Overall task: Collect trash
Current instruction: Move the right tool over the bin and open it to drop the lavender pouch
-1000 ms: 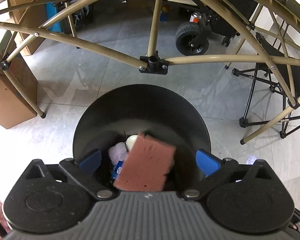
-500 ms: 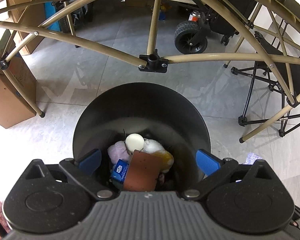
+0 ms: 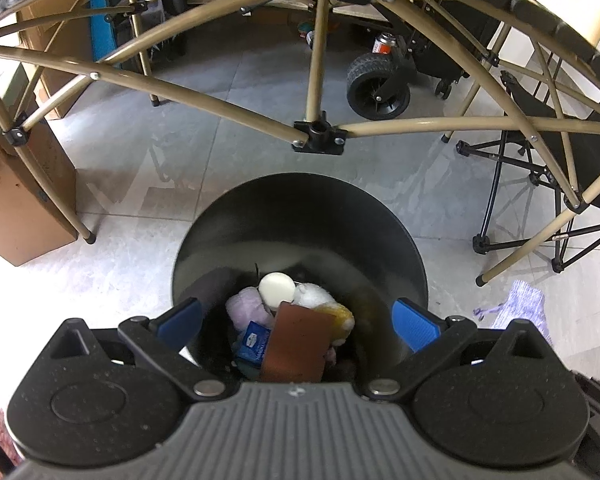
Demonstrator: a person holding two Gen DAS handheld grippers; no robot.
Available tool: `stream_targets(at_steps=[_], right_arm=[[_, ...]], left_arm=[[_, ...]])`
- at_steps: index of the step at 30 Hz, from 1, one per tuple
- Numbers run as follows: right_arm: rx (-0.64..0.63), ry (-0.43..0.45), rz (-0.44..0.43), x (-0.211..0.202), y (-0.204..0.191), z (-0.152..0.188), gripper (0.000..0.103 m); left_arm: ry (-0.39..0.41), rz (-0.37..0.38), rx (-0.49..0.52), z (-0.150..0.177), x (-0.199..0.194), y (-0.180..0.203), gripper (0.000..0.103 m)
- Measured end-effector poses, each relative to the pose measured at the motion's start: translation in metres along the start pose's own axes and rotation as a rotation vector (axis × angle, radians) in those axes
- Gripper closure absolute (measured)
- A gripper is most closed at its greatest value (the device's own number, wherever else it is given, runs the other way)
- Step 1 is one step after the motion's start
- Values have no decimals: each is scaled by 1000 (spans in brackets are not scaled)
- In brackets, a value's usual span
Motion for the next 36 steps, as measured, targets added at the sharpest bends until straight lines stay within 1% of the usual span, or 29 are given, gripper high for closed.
stream_targets(at_steps=[4, 8, 12, 17, 21, 27, 36], right_arm=[[-24, 16, -8, -3, -12, -2, 94], [-56, 54, -25, -10, -27, -6, 94], [-100, 89, -44, -15, -46, -12, 94], [-151, 104, -64, -11, -75, -18, 94], [-187, 102, -84, -5, -98, -20, 94], [-217, 77, -108, 12, -126, -25, 94], [-250, 33, -125, 43, -159, -28, 94]], left_arm=[[5, -10, -17, 2, -3, -16, 0], [9, -13, -29, 4, -7, -32, 0], [16, -16, -42, 6, -10, -47, 0], [20, -18, -58, 9, -11, -67, 0], [20, -24, -81, 11, -12, -84, 0], [11, -34, -123, 15, -9, -112, 0], [-17, -53, -177, 23, -1, -149, 0]])
Point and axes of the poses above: each gripper's, at about its wrist camera, not at the fingertips, and x roughly the way its jaws point, y to its right, z to its underside, the point moved 4 cm from there along x, roughly the way its jaws point, and after that the axes turned 13 degrees about -z, right-handed, at the moved point
